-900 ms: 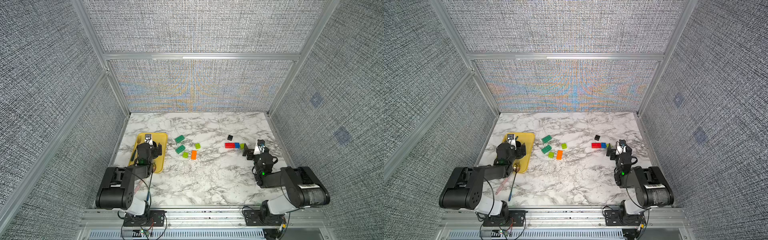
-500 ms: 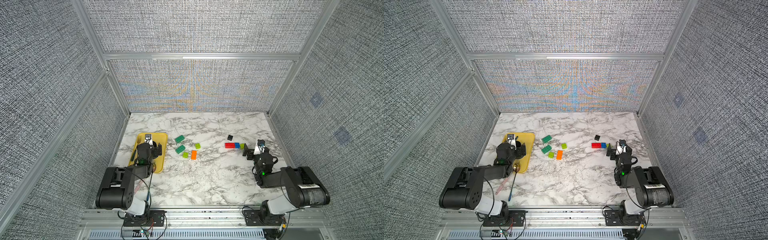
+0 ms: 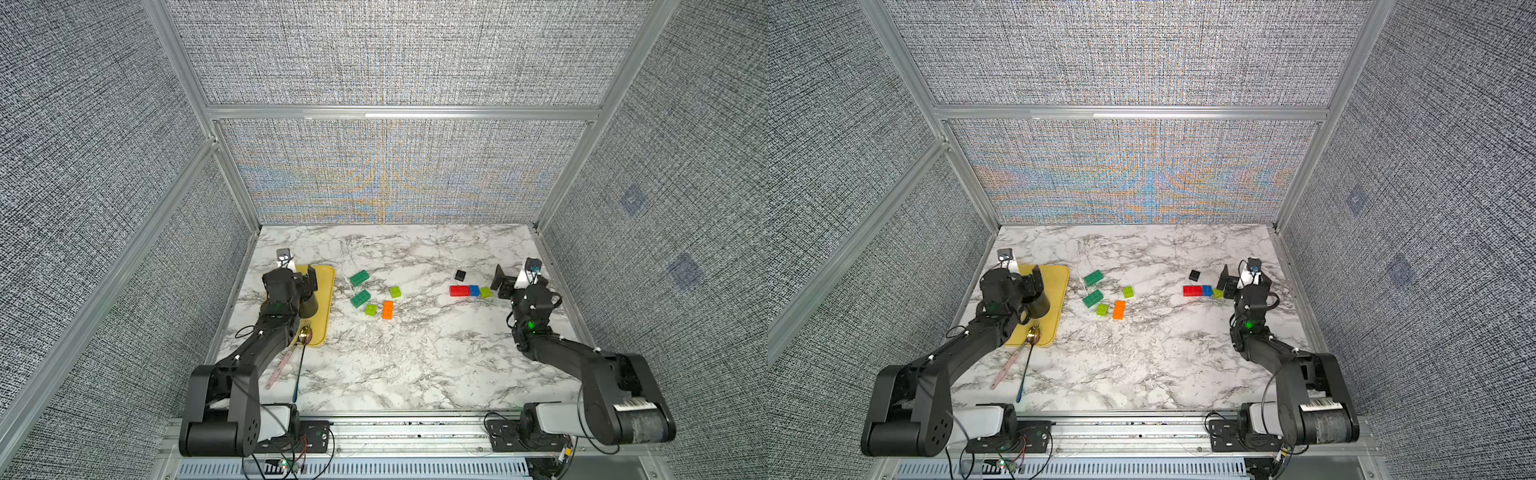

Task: Assemble a carrot with lego
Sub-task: Pick up the lego brick from the center of the board.

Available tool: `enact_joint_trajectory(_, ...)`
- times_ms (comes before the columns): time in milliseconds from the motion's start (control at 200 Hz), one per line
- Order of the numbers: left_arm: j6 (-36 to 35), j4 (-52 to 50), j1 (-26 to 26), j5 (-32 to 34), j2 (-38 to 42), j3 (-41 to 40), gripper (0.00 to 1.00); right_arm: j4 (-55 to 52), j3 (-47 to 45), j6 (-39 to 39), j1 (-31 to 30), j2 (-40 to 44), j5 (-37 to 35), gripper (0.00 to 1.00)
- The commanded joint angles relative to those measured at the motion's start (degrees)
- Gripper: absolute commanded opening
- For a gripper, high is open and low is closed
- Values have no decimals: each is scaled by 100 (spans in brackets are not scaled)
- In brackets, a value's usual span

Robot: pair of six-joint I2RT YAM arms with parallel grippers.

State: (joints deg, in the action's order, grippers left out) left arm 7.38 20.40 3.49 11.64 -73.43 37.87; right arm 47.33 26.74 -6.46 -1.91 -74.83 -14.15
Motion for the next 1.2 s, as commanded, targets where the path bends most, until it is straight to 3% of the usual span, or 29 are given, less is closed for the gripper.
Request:
enact_joint_trajectory(0,1148,-1844,3,-445,188,402,96,-1634,247,-922,-2,516,-159,99)
enact_joint_trajectory(95,1768,-1930,155,-1743,200,519,89,-1916,299,-1117,-115,989,703,99)
enact_joint_trajectory(165,1954,-2263,586,-2098,106,679,87,-2279,407,-1084,-443,1163,1140,99)
enact_joint_trajectory(395,1691,-3757,2439,-1665,-453,1266,82,-3450,815,-873,-1843,1076,1419,99)
enact_joint_trajectory(495,1501,-4209,2862,-1492,-1084,1645,81,-3447,862,-958,-2224,766,1649,99)
enact_joint_trajectory(791,985,-4587,2924,-1471,-2425,2260,76,-3154,774,-1103,-2529,321,1688,99)
enact_joint_trajectory(1191,693,-4801,2886,-1050,-3642,3074,62,-3118,666,-1171,-2577,162,1628,99)
